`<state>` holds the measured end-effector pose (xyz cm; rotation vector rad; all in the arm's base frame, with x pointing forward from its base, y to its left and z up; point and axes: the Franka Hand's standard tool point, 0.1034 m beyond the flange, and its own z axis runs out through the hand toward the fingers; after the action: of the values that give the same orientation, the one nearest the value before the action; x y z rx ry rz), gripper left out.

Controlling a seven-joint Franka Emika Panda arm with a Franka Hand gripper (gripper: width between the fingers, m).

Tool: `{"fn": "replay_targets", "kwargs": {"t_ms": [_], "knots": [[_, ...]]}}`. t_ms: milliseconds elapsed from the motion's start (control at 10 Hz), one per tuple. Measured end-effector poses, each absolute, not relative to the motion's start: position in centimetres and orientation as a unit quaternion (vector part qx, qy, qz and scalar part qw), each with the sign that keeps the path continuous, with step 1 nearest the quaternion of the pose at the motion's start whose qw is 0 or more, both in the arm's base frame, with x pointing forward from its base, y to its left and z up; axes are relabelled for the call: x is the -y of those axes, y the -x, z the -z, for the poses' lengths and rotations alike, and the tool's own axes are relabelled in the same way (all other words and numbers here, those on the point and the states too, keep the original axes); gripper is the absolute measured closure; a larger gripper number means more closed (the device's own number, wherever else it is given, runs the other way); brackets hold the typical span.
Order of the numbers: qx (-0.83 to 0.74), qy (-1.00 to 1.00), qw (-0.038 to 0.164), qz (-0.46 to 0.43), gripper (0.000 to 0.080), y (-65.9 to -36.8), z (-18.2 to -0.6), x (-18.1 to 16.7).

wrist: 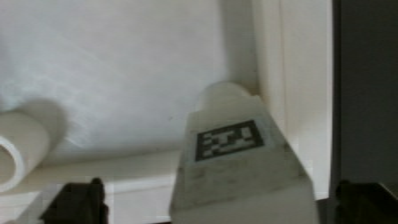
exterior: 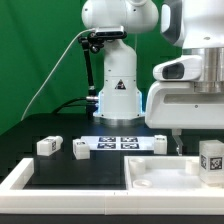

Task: Assemble one leg

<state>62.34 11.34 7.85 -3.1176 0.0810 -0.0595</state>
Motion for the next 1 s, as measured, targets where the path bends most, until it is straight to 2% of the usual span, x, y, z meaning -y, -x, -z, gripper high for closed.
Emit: {"fn": "replay_targets", "kwargs": {"t_ms": [200,400,500,600,700,1000], "knots": [[-0.005,1.000,0.012,0.019,0.0151,-62.34,-7.80,-11.22],[-0.005,1.000,0.012,0.019,0.0415,-62.33,-7.80,-11.20],[-0.010,1.000,0.012,0.019,0.0415,-62.32,-7.79,-11.22],[-0.013,1.000,0.012,0.019,0.0508,-62.31,-7.77,-11.20],[-0.036,0.999,0.012,0.018,0.0508,-62.28,-7.75,-11.24],[-0.254,0.967,0.020,0.013,0.0508,-62.06,-7.49,-11.94]]}}
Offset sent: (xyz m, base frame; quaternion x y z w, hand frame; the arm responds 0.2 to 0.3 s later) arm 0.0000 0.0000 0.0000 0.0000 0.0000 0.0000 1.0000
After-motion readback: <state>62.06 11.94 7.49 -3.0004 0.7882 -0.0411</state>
